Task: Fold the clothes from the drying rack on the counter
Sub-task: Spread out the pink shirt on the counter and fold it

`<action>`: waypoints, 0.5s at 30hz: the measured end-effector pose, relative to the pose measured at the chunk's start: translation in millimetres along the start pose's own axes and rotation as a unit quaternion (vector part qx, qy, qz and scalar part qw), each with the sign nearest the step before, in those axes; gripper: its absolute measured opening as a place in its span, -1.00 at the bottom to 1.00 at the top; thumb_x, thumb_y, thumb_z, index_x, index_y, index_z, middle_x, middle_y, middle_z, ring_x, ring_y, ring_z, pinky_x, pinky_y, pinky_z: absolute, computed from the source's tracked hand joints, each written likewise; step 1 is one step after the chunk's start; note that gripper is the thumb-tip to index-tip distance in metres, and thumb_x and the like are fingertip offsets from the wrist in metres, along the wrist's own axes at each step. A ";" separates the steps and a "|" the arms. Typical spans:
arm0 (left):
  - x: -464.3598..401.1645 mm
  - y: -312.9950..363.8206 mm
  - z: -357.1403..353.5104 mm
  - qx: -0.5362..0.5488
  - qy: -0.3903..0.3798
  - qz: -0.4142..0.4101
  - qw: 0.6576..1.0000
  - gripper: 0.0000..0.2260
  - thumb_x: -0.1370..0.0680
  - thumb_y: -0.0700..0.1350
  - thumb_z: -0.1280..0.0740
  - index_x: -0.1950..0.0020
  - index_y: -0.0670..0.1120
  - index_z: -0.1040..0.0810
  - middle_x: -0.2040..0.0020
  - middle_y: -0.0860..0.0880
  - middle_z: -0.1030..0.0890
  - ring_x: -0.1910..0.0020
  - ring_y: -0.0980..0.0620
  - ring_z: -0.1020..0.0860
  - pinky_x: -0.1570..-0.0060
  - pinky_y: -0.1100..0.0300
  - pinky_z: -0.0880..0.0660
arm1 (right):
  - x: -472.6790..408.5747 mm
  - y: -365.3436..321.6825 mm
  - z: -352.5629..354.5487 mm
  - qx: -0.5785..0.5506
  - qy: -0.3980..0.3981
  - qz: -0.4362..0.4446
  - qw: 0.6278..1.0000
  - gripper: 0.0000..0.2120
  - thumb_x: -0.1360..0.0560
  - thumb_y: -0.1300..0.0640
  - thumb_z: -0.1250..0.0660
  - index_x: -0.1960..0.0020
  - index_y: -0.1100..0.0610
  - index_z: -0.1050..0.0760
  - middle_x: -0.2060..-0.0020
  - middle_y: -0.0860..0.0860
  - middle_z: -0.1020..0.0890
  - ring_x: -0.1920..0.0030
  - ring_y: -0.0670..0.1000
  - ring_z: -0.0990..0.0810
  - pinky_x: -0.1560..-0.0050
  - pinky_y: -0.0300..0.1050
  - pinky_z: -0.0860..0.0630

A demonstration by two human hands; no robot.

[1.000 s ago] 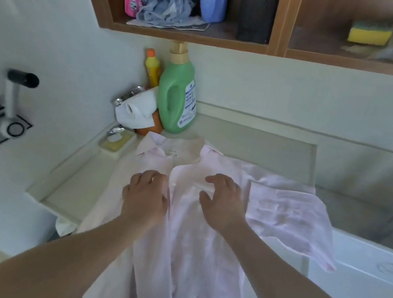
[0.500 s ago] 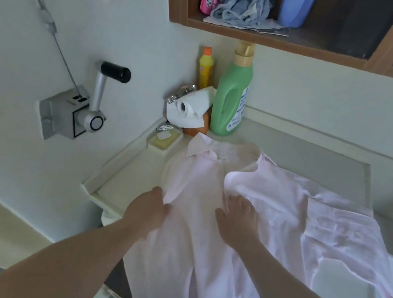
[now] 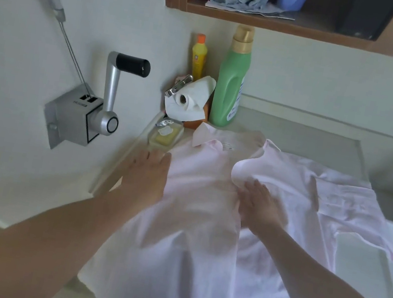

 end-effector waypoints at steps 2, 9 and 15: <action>6.3 40.1 8.6 0.059 0.056 -0.074 0.994 -0.41 -0.48 -0.05 -0.40 -0.49 -0.02 -0.36 -0.51 -0.12 -0.31 -0.39 -0.23 -0.34 -0.19 -0.09 -0.38 | 11.6 0.9 20.1 -0.016 0.105 0.005 0.994 -0.33 -0.59 -0.33 0.08 -0.49 0.01 -0.41 -0.58 0.05 -0.29 -0.60 0.13 -0.14 -0.57 0.12 -0.08; 33.0 130.4 -50.4 0.185 -0.205 -0.121 0.953 -0.35 -0.61 0.40 0.08 -0.63 0.22 0.19 -0.65 0.05 0.31 -0.62 -0.16 0.30 -0.46 -0.45 0.20 | 62.6 52.3 9.9 0.148 0.007 -0.117 0.982 -0.40 -0.59 -0.38 0.12 -0.59 -0.25 0.02 -0.65 -0.12 0.15 -0.63 0.03 0.18 -0.55 0.33 0.13; 11.8 79.1 -68.7 0.100 -0.152 -0.168 0.969 -0.35 -0.59 0.41 0.20 -0.61 0.23 0.33 -0.63 0.09 0.37 -0.62 0.01 0.33 -0.55 -0.27 0.20 | 87.3 87.3 27.5 0.203 -0.001 -0.122 0.971 -0.34 -0.56 -0.44 0.23 -0.61 -0.27 0.18 -0.65 -0.13 0.15 -0.64 0.02 0.18 -0.56 0.29 0.19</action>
Point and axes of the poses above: each hand's wrist, its own x-axis away from the middle knuckle, its own z-axis out of the back of the hand, y = z × x, the point moved 7 cm from there along -x, towards the middle knuckle
